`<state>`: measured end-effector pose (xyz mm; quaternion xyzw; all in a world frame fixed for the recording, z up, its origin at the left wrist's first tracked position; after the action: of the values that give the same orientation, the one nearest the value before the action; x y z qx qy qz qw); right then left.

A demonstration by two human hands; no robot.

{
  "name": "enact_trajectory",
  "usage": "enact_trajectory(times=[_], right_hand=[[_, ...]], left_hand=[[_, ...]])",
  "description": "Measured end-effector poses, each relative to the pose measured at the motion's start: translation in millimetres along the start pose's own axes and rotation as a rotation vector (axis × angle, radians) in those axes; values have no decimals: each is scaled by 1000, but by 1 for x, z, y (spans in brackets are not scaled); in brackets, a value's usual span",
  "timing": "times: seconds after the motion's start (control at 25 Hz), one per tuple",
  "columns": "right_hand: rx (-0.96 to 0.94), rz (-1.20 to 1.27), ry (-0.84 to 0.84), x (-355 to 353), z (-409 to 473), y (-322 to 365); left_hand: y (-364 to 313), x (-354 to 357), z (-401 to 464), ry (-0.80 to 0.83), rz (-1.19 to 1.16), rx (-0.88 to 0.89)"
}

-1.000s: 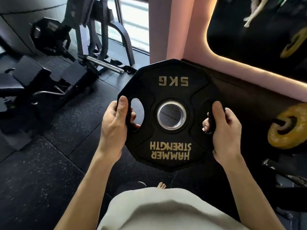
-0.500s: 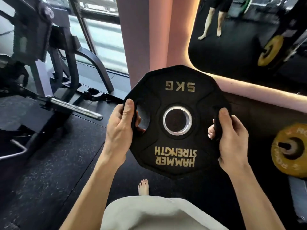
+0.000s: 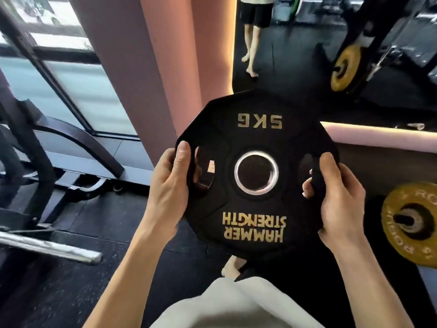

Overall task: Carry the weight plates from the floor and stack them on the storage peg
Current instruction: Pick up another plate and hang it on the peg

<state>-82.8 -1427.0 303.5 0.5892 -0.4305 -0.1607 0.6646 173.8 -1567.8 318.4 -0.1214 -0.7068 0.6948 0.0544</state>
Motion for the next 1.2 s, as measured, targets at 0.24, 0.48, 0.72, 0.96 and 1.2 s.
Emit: enact_trajectory(times=[0.24, 0.48, 0.72, 0.96, 1.2], right_hand=[[-35, -22, -81, 23, 132, 17], [-79, -33, -258, 3, 212, 33], [-170, -2, -558, -29, 264, 48], [-352, -5, -936, -71, 245, 73], [-528, -4, -1222, -109, 208, 98]], left_hand=[[-20, 73, 138, 75, 0, -14], [-35, 163, 245, 262, 87, -5], [-45, 284, 337, 559, 132, -1], [-54, 413, 358, 944, 179, 27], [-74, 526, 310, 1259, 151, 121]])
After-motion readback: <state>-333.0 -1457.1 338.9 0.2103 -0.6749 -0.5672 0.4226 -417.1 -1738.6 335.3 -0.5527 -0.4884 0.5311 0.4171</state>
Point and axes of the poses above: each hand's wrist, its own z-axis towards the middle knuckle, its own x-axis out of the palm, y = z × x, the point moved 10 cm from there along z, towards the middle knuckle, and after that the axes turned 14 degrees about z, right-handed, at the moved point
